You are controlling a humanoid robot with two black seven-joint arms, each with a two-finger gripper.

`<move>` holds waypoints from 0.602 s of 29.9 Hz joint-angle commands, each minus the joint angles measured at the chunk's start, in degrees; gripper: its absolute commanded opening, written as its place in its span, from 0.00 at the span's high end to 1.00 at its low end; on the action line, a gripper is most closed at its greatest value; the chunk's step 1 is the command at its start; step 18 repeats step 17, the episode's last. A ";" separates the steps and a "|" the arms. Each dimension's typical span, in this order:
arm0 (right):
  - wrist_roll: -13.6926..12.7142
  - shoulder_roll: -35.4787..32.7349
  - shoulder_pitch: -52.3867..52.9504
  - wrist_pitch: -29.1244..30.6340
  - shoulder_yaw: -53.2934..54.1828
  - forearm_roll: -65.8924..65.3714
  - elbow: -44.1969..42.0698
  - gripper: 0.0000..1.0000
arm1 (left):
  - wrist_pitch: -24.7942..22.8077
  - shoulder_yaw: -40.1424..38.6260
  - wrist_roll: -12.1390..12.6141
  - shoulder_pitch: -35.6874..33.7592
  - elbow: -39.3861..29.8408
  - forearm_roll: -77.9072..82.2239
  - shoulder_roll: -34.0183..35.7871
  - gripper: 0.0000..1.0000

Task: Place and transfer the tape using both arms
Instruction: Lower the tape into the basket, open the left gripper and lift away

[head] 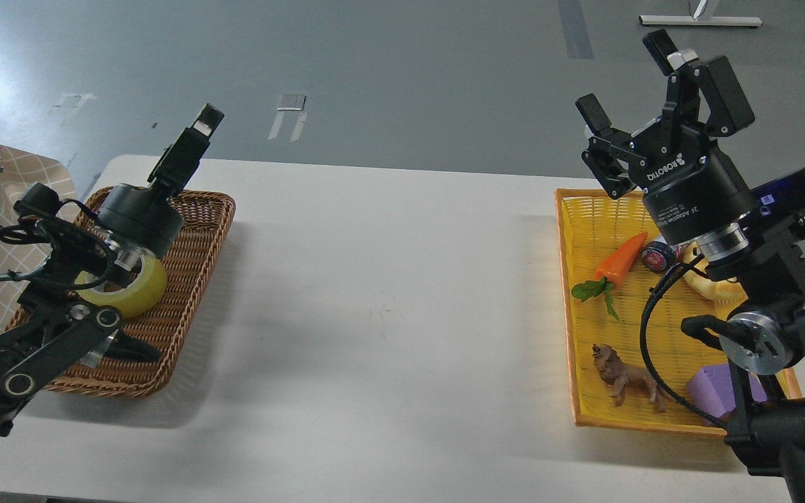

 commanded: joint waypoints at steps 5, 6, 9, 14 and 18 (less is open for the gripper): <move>-0.08 1.86 0.44 -0.24 -0.54 -0.63 0.15 0.00 | -0.73 -4.11 0.01 -2.19 -3.22 -0.31 -16.10 0.02; -0.08 2.47 0.44 -0.24 -0.54 -0.72 0.15 0.00 | -0.73 -4.20 0.01 -2.37 -3.39 -0.49 -17.16 0.02; 0.01 3.27 0.53 -0.42 -0.45 -0.63 0.50 0.00 | -2.74 -5.60 0.01 -2.46 -6.02 -2.68 -21.28 0.02; 0.01 3.27 0.62 -1.65 -0.37 -0.63 1.82 0.00 | -10.13 -7.80 0.50 -2.28 -7.88 -8.30 -22.88 0.02; 0.01 3.27 0.62 -3.14 -0.10 -0.63 1.91 0.00 | -12.23 -10.52 2.69 -2.37 -7.88 -12.96 -23.93 0.02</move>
